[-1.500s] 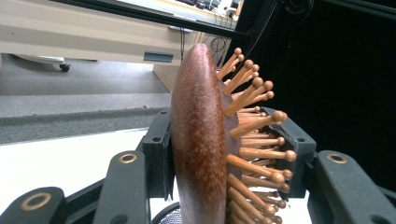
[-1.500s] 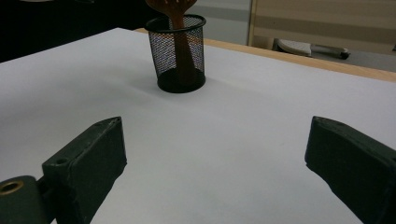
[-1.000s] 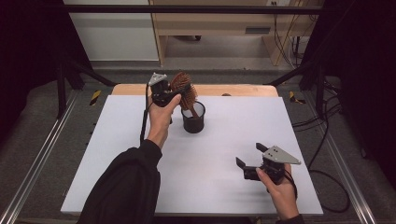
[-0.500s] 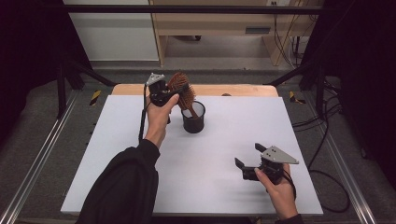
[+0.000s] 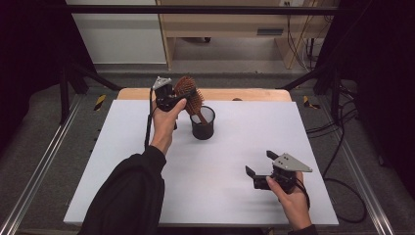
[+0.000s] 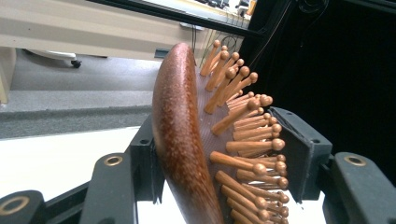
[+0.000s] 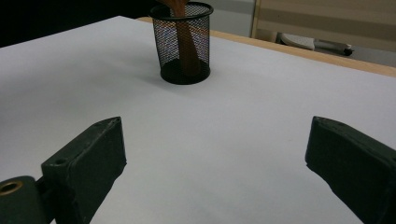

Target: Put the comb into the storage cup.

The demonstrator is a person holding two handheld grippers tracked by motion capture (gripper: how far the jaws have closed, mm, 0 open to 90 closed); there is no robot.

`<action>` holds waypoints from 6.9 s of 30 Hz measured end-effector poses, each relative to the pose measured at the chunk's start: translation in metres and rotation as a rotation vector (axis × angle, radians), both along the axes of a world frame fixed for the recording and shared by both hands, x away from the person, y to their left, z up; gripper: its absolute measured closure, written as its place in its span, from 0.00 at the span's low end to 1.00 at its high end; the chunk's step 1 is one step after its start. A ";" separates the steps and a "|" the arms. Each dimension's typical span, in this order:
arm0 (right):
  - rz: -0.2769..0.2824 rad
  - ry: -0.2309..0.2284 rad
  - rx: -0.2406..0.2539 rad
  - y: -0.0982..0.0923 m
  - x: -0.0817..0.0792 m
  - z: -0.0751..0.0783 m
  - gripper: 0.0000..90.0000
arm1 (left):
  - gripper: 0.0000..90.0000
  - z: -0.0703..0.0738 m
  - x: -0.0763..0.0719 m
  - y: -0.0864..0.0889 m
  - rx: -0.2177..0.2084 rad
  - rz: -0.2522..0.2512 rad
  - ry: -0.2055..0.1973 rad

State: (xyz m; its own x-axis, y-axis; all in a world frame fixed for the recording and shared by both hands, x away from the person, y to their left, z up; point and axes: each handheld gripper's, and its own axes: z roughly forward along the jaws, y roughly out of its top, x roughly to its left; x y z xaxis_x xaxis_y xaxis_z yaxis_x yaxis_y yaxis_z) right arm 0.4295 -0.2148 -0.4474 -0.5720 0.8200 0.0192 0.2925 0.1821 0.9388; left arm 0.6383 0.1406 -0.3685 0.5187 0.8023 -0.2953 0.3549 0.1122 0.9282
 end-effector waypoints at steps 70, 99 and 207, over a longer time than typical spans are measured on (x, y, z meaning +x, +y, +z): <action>0.024 0.015 -0.013 0.004 0.000 -0.002 0.06 | 0.27 -0.004 0.005 0.003 0.013 0.037 0.011; 0.021 0.014 -0.015 0.004 0.000 -0.002 0.05 | 0.08 -0.001 -0.008 0.011 0.029 0.080 -0.029; 0.048 0.019 0.003 0.007 -0.001 -0.002 0.04 | 0.04 0.003 -0.087 0.044 0.020 0.048 -0.138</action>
